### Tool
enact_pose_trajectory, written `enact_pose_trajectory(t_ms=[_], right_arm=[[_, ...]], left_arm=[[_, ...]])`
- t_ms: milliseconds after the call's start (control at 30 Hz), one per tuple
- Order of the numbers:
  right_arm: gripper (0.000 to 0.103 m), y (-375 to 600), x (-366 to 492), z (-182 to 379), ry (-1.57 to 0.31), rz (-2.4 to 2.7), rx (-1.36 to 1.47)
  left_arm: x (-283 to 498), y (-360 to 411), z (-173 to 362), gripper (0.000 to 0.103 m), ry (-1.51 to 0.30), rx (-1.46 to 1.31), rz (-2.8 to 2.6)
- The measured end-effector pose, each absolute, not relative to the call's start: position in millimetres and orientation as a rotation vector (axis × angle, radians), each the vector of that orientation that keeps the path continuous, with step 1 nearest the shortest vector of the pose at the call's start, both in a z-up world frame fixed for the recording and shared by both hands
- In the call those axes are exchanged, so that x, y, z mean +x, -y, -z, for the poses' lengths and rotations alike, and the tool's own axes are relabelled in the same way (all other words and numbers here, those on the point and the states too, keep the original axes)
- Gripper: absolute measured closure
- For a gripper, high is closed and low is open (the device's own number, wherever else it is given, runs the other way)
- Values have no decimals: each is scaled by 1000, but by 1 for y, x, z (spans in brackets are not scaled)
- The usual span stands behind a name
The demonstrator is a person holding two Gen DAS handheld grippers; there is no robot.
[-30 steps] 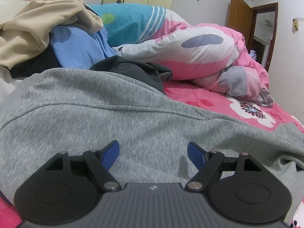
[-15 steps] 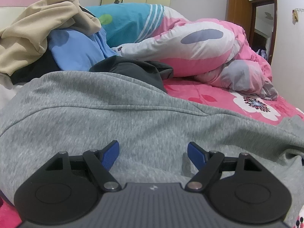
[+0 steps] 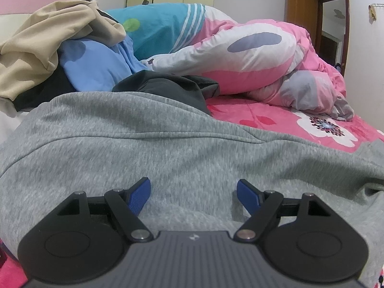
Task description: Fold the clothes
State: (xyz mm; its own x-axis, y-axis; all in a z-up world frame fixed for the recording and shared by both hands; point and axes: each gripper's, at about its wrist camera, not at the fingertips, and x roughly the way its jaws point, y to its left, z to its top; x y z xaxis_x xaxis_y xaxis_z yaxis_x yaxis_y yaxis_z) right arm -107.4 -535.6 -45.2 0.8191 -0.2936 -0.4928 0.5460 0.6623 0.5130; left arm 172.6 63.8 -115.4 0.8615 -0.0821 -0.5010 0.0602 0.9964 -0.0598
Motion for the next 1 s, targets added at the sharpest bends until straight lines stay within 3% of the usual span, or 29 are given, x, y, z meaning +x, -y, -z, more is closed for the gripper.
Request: enact_pose_trajectory(t_ms=[167, 300, 567, 600, 667, 1000], right_arm=[[50, 528, -180, 110, -312, 473, 1167], [50, 517, -184, 149, -249, 369, 1425], [51, 510, -153, 176, -239, 318, 1571], [56, 512, -151, 178, -229, 336, 1566], [98, 515, -149, 177, -190, 332, 1554], [100, 541, -65, 63, -86, 240, 1121]], left_arm=[[173, -62, 116, 23, -528, -31, 70], [173, -63, 116, 23, -529, -33, 71], [173, -63, 116, 23, -529, -27, 69], [173, -64, 116, 23, -529, -27, 69], [173, -63, 116, 23, -528, -27, 69], [173, -62, 116, 23, -527, -25, 68]])
